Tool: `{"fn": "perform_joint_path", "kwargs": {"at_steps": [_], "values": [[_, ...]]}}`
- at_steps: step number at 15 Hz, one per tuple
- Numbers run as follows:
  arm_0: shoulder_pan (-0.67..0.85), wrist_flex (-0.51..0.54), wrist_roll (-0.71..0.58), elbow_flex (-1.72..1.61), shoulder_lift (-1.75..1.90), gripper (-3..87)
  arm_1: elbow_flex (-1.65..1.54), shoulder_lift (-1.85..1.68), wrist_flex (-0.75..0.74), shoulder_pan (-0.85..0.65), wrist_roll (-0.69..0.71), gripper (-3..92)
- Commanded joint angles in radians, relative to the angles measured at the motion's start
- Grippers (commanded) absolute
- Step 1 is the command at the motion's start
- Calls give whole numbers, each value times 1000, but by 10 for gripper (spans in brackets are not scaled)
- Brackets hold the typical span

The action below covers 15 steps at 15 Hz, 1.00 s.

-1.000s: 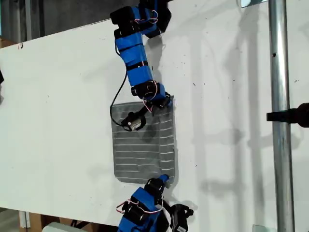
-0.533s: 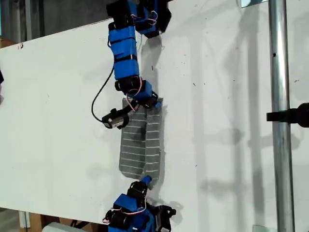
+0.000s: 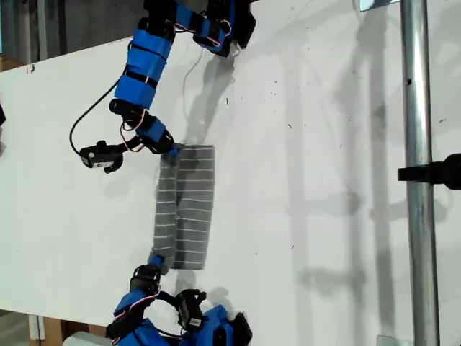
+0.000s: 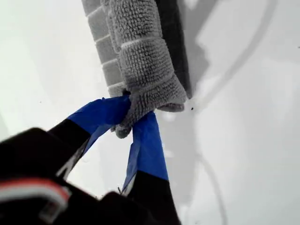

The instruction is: Grasp corners of a towel and fold twice.

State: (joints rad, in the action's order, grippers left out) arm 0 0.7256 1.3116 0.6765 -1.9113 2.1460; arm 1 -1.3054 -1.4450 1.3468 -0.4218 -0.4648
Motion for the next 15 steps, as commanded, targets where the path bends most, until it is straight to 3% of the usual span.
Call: {"fn": "perform_joint_path", "kwargs": {"at_steps": [1,4,10,11,13,15], "values": [[3,-46,-8,-8,-5,-29,2,-87,-14,14,21,-2],[-71,-189,69,-273,20,-29,-104,-8,-41,126,-61,-2],[-97,-275,160,-451,-12,-12,-144,244,-146,204,-181,-2],[-87,-267,163,-454,-18,24,-140,250,-141,186,-199,2],[-31,-167,160,-390,-12,178,-190,160,-95,120,-236,226],[-9,-69,123,-311,37,245,-308,-38,-89,61,-236,260]]}}
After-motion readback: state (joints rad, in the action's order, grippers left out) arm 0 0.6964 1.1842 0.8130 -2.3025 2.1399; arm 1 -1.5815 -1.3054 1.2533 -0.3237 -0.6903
